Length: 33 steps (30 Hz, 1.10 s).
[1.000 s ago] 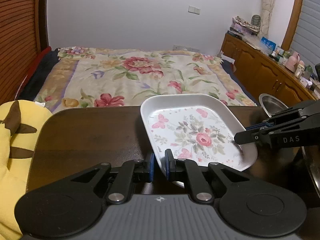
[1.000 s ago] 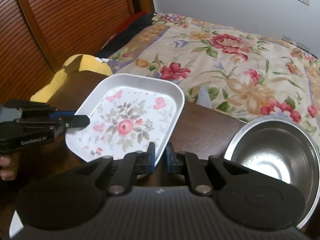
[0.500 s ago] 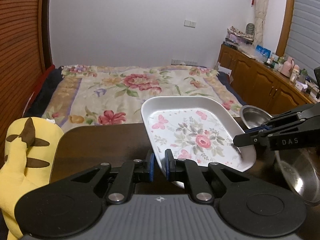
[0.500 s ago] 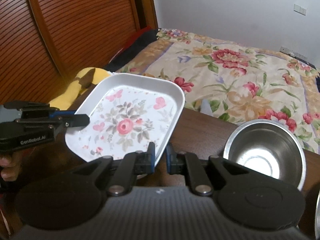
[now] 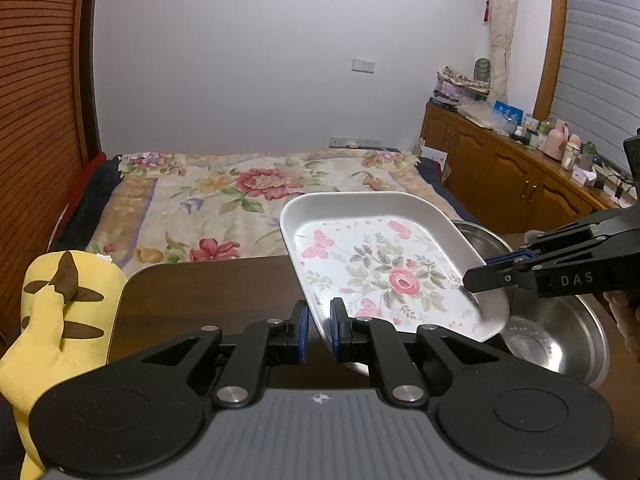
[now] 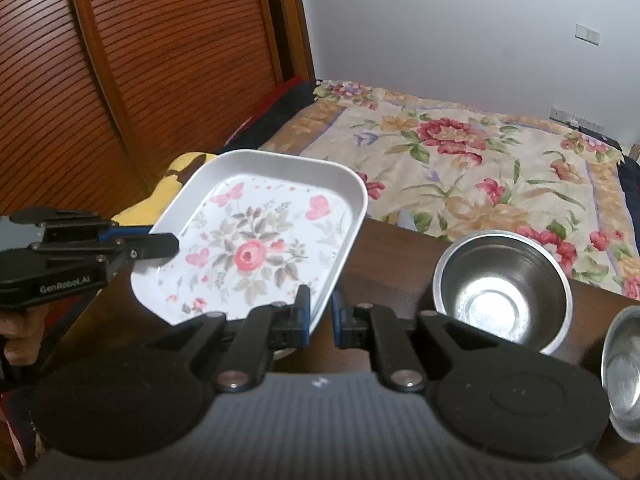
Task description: Organize plates and bowls
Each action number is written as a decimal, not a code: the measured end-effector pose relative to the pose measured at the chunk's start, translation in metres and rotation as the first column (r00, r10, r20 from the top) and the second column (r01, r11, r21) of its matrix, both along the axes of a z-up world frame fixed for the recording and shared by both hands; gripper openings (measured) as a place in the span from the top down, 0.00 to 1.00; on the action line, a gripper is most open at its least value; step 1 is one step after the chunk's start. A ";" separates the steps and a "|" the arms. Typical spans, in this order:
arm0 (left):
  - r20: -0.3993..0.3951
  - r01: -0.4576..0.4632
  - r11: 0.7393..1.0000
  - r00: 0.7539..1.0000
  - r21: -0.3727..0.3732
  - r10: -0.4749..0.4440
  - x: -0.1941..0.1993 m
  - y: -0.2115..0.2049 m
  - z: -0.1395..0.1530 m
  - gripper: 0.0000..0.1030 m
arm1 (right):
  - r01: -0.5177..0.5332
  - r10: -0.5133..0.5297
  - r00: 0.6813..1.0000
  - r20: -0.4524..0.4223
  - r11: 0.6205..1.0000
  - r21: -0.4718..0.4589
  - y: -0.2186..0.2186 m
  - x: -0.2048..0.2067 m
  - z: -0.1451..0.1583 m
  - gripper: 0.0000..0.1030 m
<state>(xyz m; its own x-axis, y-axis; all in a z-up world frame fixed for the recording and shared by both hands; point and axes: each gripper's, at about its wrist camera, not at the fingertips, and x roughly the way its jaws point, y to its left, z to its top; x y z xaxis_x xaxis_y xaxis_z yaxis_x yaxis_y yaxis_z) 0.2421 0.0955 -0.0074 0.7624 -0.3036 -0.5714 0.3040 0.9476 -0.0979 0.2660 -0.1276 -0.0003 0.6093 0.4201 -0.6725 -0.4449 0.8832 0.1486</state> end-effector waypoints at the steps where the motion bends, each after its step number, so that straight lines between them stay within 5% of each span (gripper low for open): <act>1: 0.002 0.002 1.000 1.000 -0.002 -0.002 -0.004 0.000 0.000 0.88 | 0.001 -0.001 1.000 0.002 1.000 0.005 -0.002 -0.003 0.000 0.88; 33: -0.001 0.035 0.999 0.999 -0.001 -0.035 -0.149 0.007 -0.009 0.87 | -0.039 0.039 0.999 0.006 0.997 0.059 -0.004 -0.130 -0.015 0.88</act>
<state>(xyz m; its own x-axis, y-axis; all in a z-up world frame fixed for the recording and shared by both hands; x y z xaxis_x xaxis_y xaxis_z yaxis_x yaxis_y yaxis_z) 0.0934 0.1021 -0.0168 0.7506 -0.3307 -0.5721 0.3370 0.9363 -0.0990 0.1359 -0.1311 -0.0156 0.5953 0.4827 -0.6424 -0.4796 0.8549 0.1980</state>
